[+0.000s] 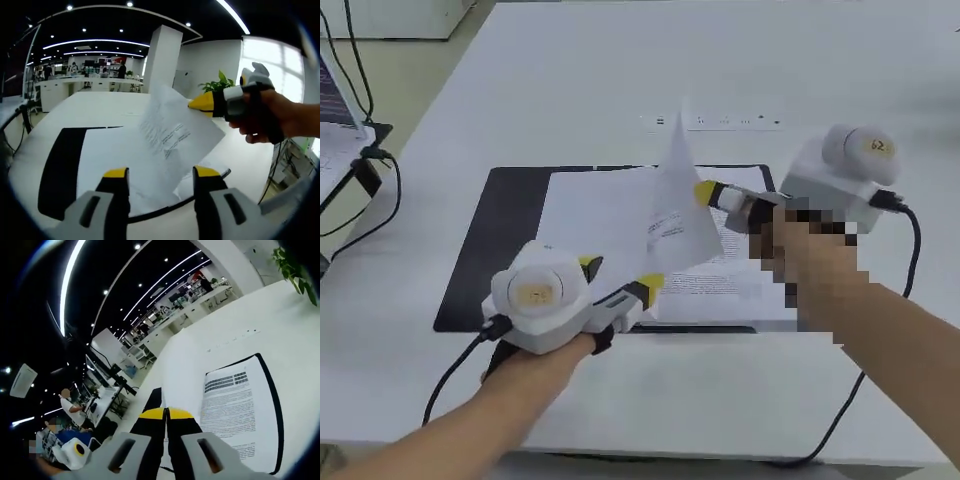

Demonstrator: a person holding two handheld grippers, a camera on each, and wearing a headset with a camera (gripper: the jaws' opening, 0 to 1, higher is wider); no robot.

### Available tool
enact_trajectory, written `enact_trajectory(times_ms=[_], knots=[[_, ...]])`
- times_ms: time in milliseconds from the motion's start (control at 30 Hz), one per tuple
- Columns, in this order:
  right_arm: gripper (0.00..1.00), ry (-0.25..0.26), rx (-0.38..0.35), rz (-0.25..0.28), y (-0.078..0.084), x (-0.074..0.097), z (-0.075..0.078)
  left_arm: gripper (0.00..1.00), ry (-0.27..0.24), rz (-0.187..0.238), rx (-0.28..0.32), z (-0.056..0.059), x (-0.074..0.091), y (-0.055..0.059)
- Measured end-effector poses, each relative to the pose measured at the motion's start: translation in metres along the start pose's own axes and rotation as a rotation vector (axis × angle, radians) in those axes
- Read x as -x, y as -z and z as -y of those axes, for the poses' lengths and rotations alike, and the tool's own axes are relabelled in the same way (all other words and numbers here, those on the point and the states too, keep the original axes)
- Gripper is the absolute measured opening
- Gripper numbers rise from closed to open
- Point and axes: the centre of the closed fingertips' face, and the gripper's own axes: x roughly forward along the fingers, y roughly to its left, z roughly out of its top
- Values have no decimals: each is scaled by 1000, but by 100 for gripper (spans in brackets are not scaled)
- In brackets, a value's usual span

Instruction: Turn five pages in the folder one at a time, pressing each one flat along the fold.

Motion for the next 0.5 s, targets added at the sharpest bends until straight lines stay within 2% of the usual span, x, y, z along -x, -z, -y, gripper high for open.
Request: enact_trajectory(times_ms=[133, 267, 500], knots=[[0, -22, 27, -37, 7, -13, -31, 52, -22, 14, -7, -21, 22, -4], [0, -21, 55, -80, 22, -28, -51, 53, -56, 33, -15, -45, 44, -13], [0, 0, 96, -141, 47, -53, -68, 52, -93, 57, -57, -71, 70, -27]])
